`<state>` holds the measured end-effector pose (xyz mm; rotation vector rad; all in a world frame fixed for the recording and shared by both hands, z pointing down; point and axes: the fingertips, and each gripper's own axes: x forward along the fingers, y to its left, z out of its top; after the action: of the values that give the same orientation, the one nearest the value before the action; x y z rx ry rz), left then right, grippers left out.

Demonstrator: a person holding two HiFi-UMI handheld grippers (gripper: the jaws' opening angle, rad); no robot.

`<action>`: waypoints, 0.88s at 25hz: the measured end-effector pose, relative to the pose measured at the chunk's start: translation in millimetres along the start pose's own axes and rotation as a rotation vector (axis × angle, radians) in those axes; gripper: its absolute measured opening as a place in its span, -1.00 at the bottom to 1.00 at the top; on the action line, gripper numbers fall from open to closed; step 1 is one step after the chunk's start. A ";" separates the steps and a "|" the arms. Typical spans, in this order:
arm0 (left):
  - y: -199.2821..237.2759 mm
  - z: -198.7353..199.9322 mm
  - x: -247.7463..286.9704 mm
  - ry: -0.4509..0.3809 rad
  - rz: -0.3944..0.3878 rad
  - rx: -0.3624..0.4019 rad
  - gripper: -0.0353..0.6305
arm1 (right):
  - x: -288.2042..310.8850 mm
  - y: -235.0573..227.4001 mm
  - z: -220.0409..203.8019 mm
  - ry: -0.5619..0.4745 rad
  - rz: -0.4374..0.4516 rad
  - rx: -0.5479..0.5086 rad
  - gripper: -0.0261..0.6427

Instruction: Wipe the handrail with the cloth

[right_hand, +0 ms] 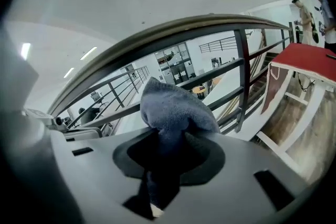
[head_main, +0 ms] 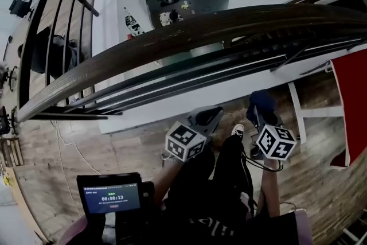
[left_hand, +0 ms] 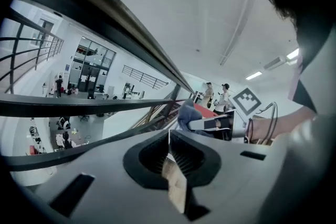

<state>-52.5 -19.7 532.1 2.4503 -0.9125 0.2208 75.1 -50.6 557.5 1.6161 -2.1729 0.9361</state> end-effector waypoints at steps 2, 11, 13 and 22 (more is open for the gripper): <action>-12.8 6.8 -32.3 -0.024 0.003 -0.004 -0.89 | -29.9 31.3 -0.5 -0.018 0.003 -0.001 -0.60; -39.2 6.8 -95.8 -0.051 -0.010 0.018 -0.89 | -94.8 91.9 -27.3 -0.036 0.008 -0.022 -0.60; -47.5 8.2 -104.9 -0.050 -0.009 0.025 -0.89 | -108.2 96.0 -34.9 -0.033 0.008 -0.015 -0.60; -121.9 -7.4 -116.6 -0.067 -0.001 0.040 -0.89 | -186.5 78.3 -66.4 -0.052 0.014 -0.040 -0.60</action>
<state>-61.9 128.4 451.6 2.5084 -0.9437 0.1587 55.1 144.8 475.4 1.6262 -2.2257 0.8583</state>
